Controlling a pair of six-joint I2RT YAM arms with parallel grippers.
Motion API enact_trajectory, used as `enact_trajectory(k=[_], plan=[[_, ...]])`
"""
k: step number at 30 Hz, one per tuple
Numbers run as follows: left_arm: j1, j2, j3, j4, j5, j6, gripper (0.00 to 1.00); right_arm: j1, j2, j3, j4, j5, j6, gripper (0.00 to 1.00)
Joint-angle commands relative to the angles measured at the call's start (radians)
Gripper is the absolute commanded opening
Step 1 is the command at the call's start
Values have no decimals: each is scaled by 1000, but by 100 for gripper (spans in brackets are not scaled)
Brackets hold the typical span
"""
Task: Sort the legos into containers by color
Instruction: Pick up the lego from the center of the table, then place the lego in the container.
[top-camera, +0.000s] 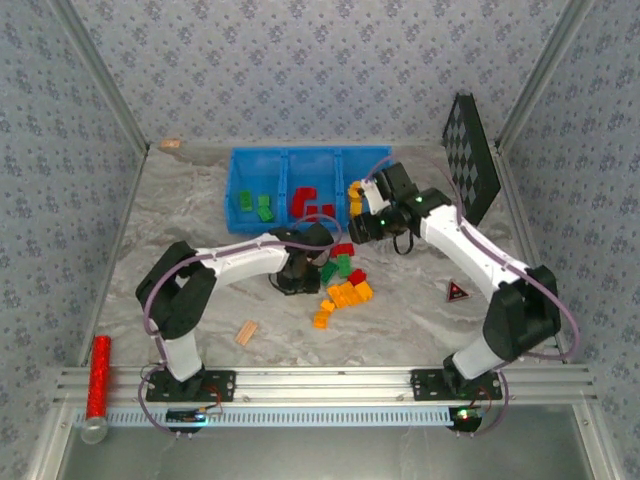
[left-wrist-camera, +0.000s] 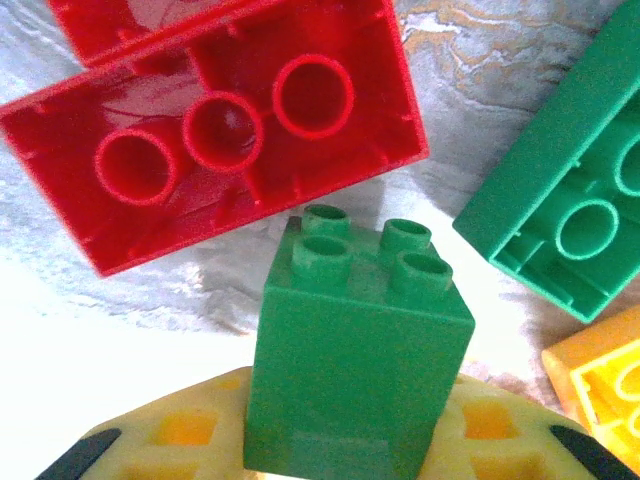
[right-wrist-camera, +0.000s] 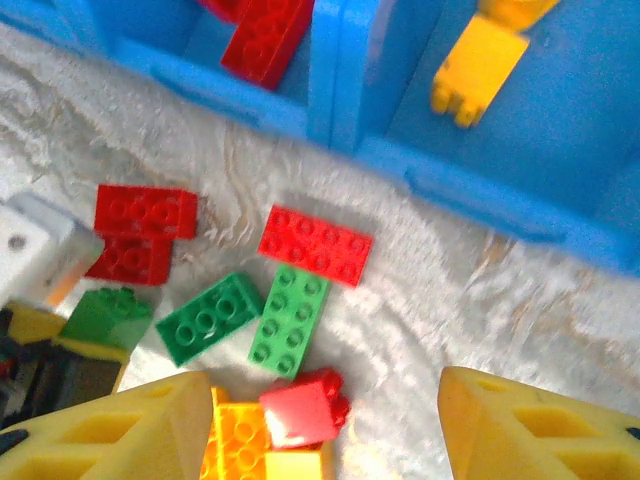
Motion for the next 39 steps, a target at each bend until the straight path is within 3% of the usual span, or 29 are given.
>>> enact_trajectory(k=[1, 8, 17, 25, 39], plan=[[7, -52, 47, -67, 10, 56, 27, 36, -76, -67, -14, -32, 79, 63], [49, -111, 115, -130, 10, 129, 25, 154, -176, -264, 18, -73, 83, 63], [218, -132, 223, -164, -7, 250, 25, 323, -245, -413, 151, -54, 18, 62], [361, -62, 353, -135, -36, 343, 25, 335, -248, -409, 88, 66, 92, 61], [502, 192, 616, -129, -20, 422, 25, 168, -207, -441, 94, 64, 171, 59]])
